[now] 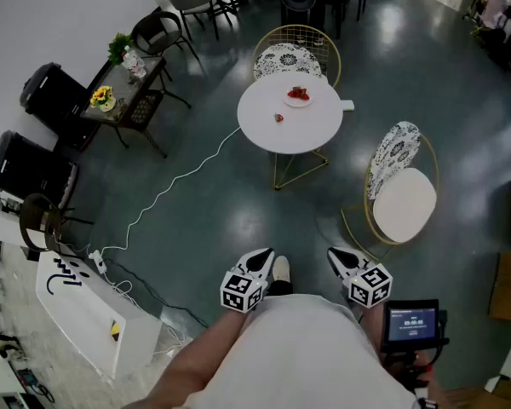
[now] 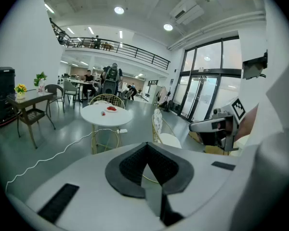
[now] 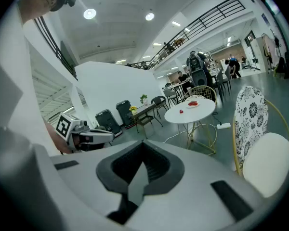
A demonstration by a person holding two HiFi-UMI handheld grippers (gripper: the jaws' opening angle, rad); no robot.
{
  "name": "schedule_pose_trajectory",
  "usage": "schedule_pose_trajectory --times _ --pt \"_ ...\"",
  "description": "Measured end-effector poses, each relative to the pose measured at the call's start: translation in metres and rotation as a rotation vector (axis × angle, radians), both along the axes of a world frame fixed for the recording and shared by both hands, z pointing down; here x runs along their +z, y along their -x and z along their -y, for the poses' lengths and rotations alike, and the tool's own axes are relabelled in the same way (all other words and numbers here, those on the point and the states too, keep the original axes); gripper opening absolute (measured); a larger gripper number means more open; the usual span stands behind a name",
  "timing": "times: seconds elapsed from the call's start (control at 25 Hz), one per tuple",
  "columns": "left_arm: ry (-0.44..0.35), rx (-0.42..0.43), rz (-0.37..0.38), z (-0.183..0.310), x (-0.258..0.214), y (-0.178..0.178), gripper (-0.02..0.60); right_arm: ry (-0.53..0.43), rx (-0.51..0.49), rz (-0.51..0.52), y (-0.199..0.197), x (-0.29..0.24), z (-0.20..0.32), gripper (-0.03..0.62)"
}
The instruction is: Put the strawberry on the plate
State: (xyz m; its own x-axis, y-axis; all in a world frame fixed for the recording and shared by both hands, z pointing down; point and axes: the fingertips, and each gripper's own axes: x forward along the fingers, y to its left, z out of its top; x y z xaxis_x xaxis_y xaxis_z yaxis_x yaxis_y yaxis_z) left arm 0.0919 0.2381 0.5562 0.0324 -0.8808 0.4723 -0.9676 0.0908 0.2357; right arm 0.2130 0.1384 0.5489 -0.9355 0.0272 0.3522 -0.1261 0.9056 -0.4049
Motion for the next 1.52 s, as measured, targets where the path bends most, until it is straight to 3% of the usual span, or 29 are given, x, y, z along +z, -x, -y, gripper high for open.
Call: schedule_pose_trajectory --times 0.16,0.28,0.48,0.8,0.96,1.52 --pt "-0.011 0.057 -0.021 -0.012 0.001 -0.062 0.006 0.036 0.013 0.039 -0.049 0.001 -0.016 0.005" --pt "0.019 0.066 -0.048 -0.045 0.011 -0.098 0.006 0.043 -0.035 0.04 -0.084 0.012 -0.056 0.005" --pt "0.039 0.046 -0.026 -0.071 0.015 -0.133 0.006 0.036 -0.063 -0.001 -0.121 0.019 -0.085 0.005" --pt "-0.008 0.041 0.001 -0.072 -0.004 -0.141 0.006 0.011 -0.035 0.025 -0.125 -0.003 -0.073 0.005" --pt "-0.025 0.024 -0.007 -0.076 -0.007 -0.14 0.006 0.007 -0.071 0.013 -0.12 -0.001 -0.082 0.005" --pt "-0.039 -0.061 -0.017 -0.105 -0.012 -0.111 0.006 0.007 -0.134 -0.019 -0.078 0.002 -0.094 0.005"
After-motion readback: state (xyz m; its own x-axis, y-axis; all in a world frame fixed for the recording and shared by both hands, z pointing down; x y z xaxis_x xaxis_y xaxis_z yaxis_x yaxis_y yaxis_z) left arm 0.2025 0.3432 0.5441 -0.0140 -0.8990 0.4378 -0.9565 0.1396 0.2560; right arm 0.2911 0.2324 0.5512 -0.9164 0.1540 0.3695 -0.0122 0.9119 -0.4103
